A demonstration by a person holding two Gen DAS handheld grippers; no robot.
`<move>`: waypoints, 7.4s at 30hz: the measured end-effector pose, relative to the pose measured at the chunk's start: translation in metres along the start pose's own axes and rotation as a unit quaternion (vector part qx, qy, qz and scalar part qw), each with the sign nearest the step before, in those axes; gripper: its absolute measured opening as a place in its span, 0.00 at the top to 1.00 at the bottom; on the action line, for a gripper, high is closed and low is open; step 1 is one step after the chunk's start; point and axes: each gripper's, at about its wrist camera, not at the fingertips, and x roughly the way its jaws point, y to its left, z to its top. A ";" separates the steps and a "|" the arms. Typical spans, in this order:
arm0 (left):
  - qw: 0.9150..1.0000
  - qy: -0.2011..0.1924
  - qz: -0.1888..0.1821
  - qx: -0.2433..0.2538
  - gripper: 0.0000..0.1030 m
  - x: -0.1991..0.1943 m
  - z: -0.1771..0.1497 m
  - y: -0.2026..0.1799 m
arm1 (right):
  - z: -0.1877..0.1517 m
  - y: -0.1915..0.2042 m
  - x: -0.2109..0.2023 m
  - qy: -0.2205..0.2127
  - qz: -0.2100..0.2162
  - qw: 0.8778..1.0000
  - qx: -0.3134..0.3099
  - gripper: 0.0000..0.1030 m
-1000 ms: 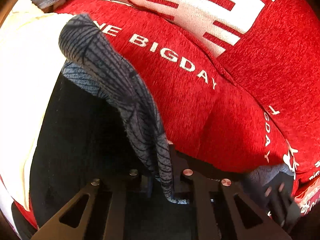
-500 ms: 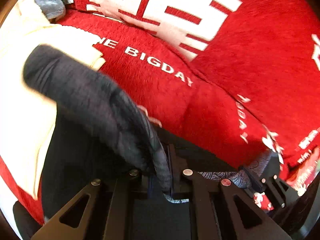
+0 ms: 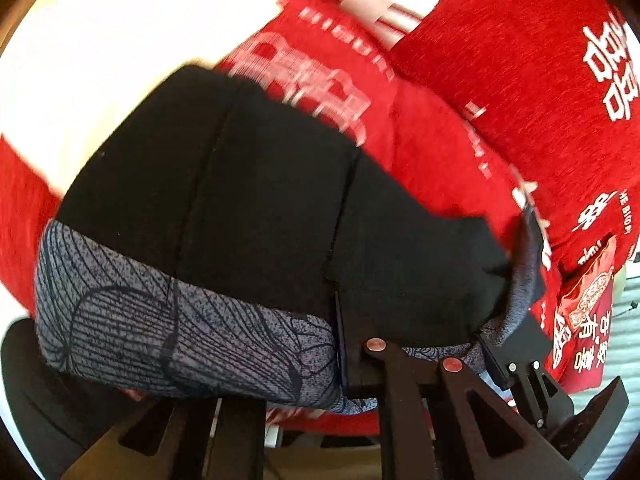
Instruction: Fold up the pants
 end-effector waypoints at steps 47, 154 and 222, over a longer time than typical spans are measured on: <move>0.973 -0.048 0.161 0.161 0.25 0.008 -0.035 -0.049 | -0.023 -0.124 0.021 0.092 -0.061 0.937 0.332 0.21; 0.946 -0.010 0.189 0.262 0.07 0.069 -0.058 -0.216 | -0.277 -0.366 -0.113 -0.070 -0.099 0.783 0.611 0.92; 0.895 -0.052 0.250 0.365 0.01 0.078 -0.111 -0.217 | -0.209 -0.199 -0.039 0.099 -0.052 0.937 0.331 0.10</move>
